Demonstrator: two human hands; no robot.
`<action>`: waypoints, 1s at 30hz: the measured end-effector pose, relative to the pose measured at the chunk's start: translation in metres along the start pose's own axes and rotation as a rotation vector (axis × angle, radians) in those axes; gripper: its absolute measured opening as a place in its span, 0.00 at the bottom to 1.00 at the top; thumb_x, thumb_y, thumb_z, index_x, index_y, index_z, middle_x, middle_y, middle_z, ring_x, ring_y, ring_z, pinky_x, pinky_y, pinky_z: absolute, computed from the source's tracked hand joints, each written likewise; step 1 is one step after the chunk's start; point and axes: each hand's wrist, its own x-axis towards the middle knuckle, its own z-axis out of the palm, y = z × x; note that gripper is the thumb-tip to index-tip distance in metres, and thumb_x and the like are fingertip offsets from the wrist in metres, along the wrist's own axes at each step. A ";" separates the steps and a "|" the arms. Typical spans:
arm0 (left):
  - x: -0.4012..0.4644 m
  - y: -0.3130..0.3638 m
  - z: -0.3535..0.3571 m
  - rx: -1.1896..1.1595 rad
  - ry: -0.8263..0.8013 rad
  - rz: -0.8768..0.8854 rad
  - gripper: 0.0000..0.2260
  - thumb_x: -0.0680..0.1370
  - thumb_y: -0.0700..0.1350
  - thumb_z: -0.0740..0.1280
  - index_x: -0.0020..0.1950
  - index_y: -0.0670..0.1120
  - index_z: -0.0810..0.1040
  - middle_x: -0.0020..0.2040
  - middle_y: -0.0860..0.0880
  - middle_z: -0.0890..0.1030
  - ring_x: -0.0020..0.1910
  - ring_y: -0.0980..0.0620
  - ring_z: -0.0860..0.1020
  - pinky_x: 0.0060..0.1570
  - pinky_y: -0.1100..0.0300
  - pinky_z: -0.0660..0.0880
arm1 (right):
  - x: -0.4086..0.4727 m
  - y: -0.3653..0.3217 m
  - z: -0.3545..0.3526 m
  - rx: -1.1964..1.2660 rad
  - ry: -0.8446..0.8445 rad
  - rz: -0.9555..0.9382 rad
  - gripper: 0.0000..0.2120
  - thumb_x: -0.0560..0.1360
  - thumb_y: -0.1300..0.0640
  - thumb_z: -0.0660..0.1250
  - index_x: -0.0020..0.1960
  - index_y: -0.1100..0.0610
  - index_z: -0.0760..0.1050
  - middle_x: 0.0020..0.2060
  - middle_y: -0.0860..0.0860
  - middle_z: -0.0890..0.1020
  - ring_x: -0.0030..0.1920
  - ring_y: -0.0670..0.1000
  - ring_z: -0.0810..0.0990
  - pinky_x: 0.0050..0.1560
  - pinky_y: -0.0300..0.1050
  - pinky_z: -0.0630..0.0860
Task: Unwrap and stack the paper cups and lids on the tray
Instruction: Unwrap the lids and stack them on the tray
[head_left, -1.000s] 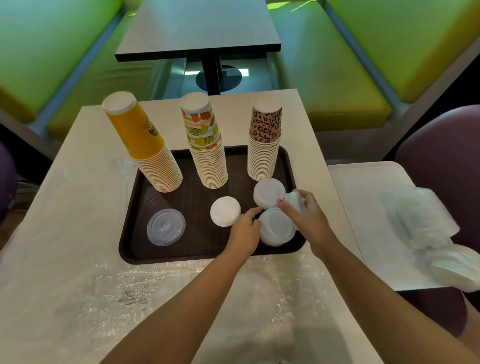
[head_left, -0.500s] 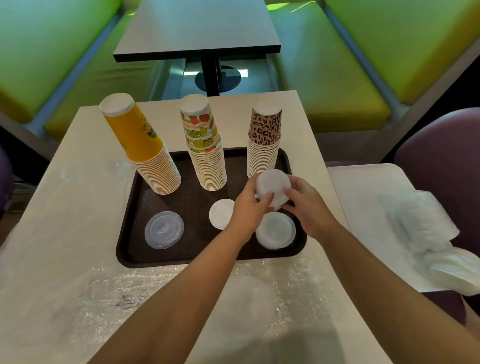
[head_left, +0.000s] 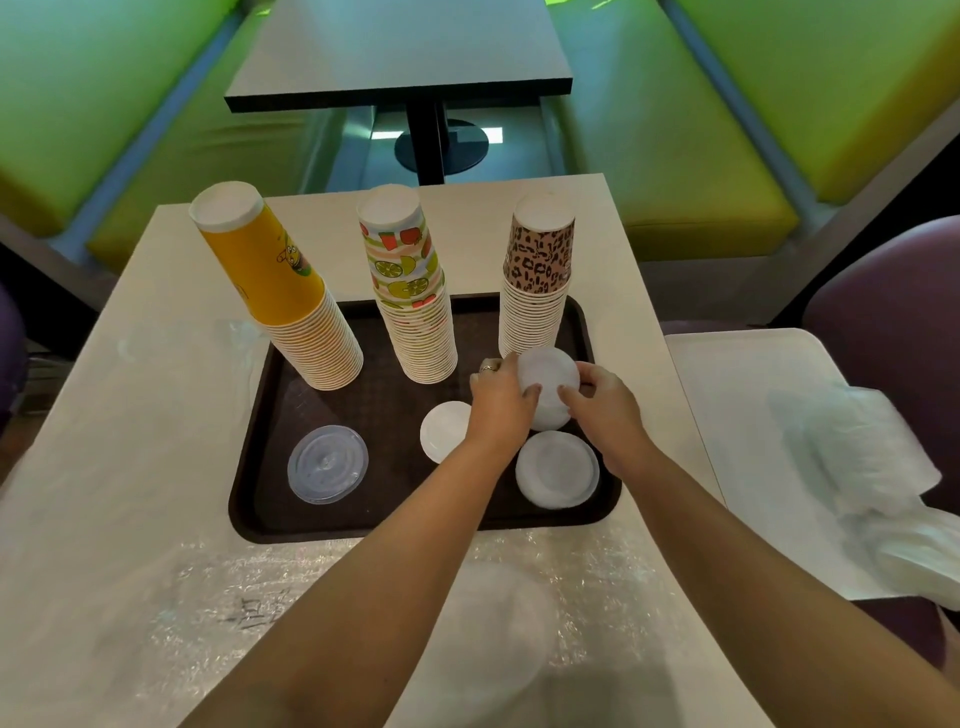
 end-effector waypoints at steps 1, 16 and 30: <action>0.000 0.000 0.000 0.021 -0.015 -0.010 0.22 0.81 0.46 0.61 0.74 0.44 0.62 0.71 0.41 0.65 0.69 0.43 0.63 0.65 0.55 0.64 | 0.001 0.002 0.001 -0.027 0.007 0.004 0.19 0.77 0.59 0.64 0.68 0.58 0.70 0.60 0.55 0.76 0.58 0.53 0.76 0.57 0.50 0.77; -0.006 0.004 -0.003 -0.253 -0.158 -0.150 0.19 0.83 0.41 0.54 0.75 0.43 0.61 0.71 0.43 0.68 0.70 0.45 0.67 0.66 0.55 0.65 | 0.006 0.009 0.004 -0.067 -0.063 0.083 0.18 0.82 0.57 0.55 0.71 0.57 0.67 0.62 0.56 0.76 0.61 0.54 0.75 0.62 0.54 0.74; -0.028 0.001 -0.016 -0.291 -0.102 -0.110 0.24 0.83 0.44 0.56 0.77 0.44 0.53 0.76 0.44 0.61 0.73 0.46 0.62 0.67 0.57 0.63 | -0.019 -0.005 -0.002 -0.118 0.122 0.003 0.21 0.80 0.57 0.59 0.73 0.55 0.63 0.69 0.53 0.69 0.67 0.52 0.70 0.64 0.44 0.69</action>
